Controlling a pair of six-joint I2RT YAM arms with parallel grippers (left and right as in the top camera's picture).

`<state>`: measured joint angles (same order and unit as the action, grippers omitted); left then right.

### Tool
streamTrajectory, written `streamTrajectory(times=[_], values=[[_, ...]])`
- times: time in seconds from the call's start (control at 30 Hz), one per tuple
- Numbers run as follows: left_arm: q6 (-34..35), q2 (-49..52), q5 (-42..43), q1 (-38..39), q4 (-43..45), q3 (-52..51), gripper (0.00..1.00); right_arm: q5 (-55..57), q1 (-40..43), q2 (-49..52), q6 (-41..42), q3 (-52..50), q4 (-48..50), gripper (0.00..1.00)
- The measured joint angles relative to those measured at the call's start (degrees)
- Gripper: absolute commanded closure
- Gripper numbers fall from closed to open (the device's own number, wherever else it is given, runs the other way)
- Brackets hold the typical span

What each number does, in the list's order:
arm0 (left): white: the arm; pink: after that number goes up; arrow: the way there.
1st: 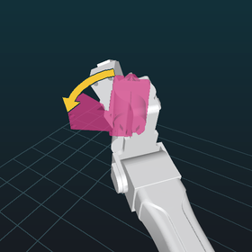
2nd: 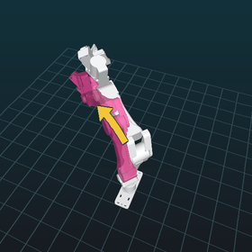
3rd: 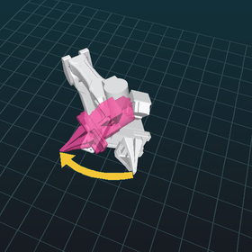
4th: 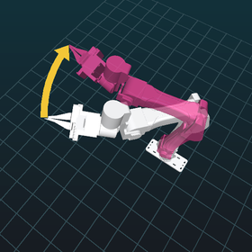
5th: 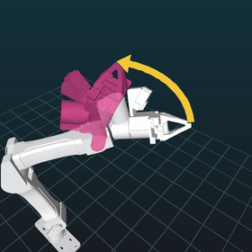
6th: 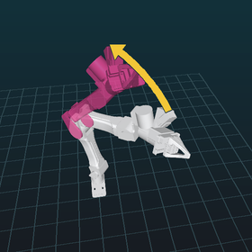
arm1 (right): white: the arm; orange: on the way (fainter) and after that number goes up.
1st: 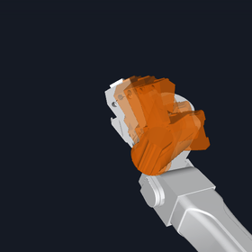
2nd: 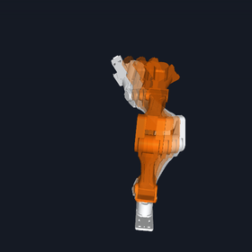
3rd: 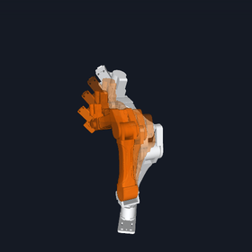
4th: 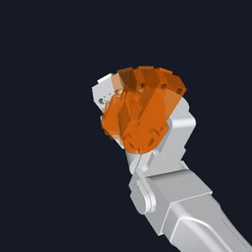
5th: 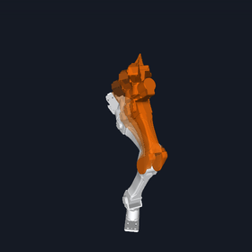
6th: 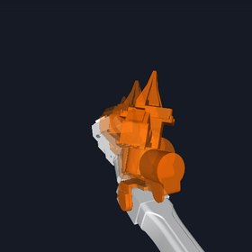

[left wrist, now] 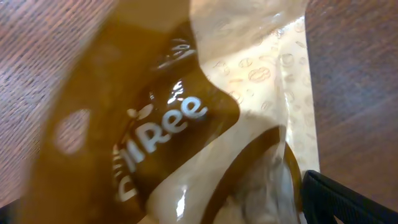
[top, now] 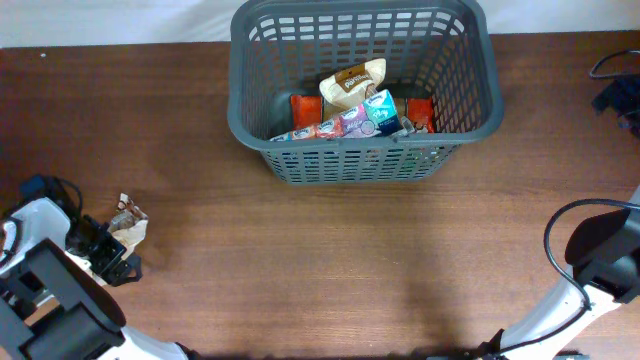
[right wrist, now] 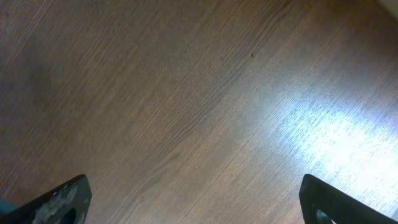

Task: Pack container
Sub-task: 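Lower the left gripper onto the brown Tree bread bag and grasp it, then lift the Tree bag and carry it over the basket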

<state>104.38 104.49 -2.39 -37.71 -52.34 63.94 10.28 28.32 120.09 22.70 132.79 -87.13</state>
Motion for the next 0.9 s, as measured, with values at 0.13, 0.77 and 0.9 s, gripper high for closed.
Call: streamTrajectory(times=[0.13,0.77,0.9], values=[[-0.4,0.3,-0.3,0.0,0.5,0.0,0.20,0.0,0.0,0.0,0.0,0.0,0.0,0.01],[-2.6,0.3,-1.0,0.0,1.0,0.2,0.98,0.0,0.0,0.0,0.1,0.0,0.0,0.01],[-10.7,0.1,0.0,0.0,3.4,0.2,0.98,0.0,0.0,0.0,0.0,0.0,0.0,0.01]])
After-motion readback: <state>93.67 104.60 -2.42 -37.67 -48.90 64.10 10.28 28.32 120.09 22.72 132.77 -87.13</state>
